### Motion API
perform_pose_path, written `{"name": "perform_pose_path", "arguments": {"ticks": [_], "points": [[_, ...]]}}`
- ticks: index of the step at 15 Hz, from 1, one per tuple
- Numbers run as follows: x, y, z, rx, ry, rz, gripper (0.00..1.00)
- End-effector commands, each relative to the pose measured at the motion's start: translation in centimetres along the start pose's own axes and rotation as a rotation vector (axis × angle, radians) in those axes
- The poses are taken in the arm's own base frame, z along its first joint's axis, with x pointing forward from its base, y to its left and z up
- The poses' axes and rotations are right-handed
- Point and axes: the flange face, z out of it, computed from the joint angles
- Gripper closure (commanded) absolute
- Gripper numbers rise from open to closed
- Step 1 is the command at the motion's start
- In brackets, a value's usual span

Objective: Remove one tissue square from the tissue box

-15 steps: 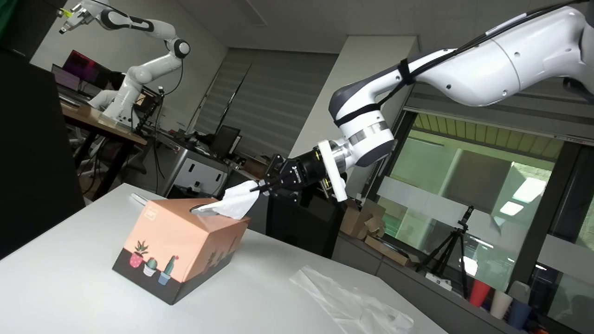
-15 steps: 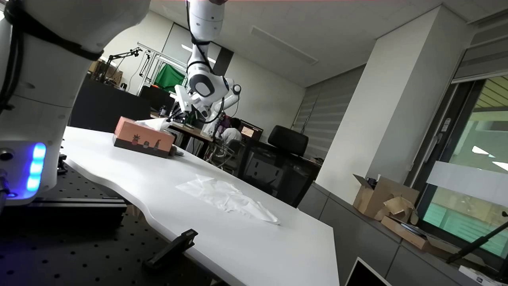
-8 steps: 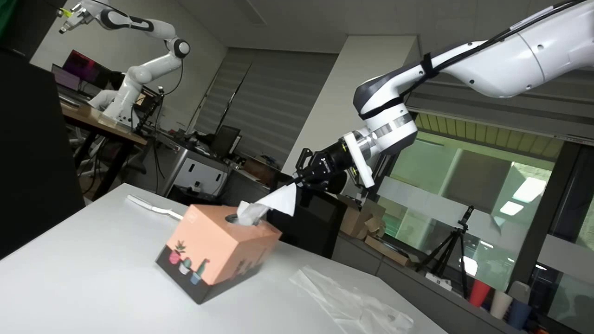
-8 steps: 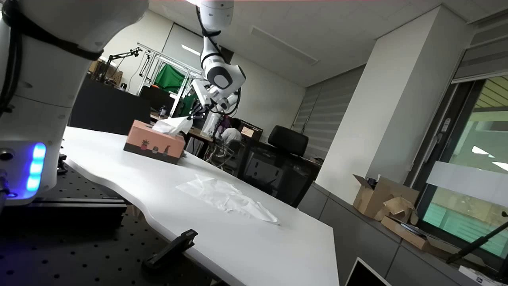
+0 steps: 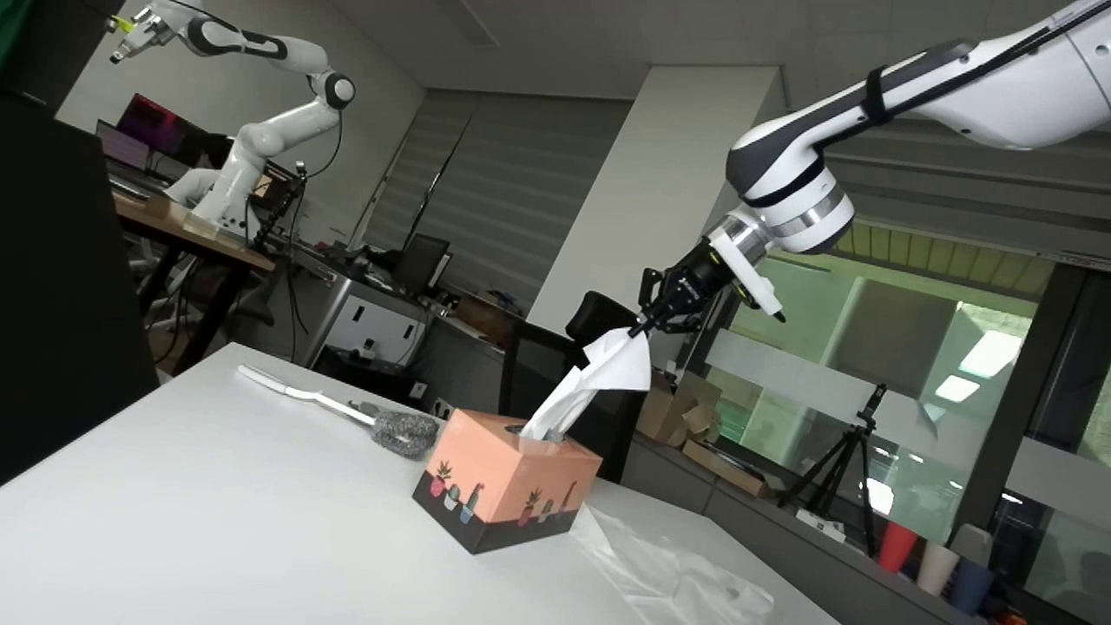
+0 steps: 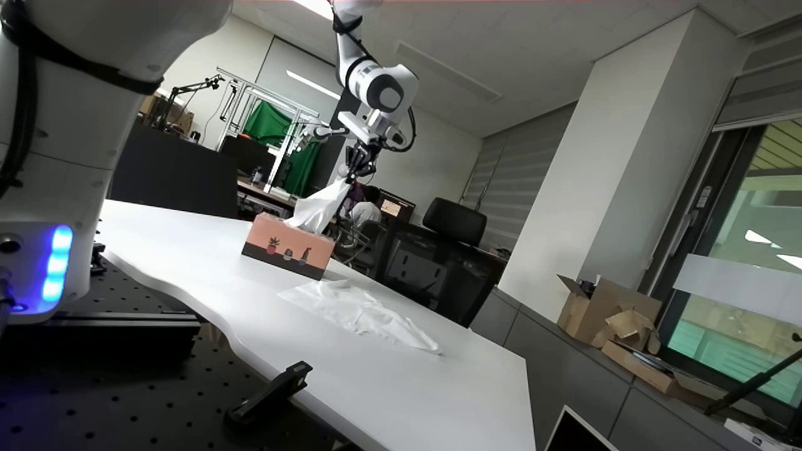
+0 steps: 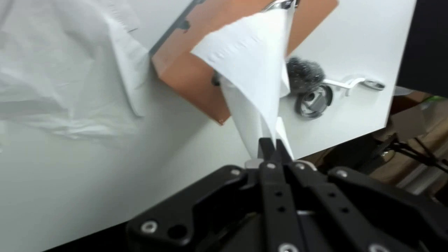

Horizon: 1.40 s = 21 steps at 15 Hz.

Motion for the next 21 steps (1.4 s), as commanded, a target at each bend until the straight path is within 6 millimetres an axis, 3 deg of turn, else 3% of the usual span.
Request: {"name": "perform_pose_path", "arguments": {"ticks": [1,8,12,16,21], "points": [[0.0,3.8,-1.8,-0.197,0.027,0.038,1.00],[-0.1,13.1,-0.7,-0.632,-0.030,0.026,1.00],[-0.3,16.4,0.7,-0.872,-0.076,0.004,1.00],[-1.6,17.0,3.3,-1.083,-0.201,-0.066,1.00],[-2.8,14.4,7.6,-1.277,-0.409,-0.213,1.00]]}}
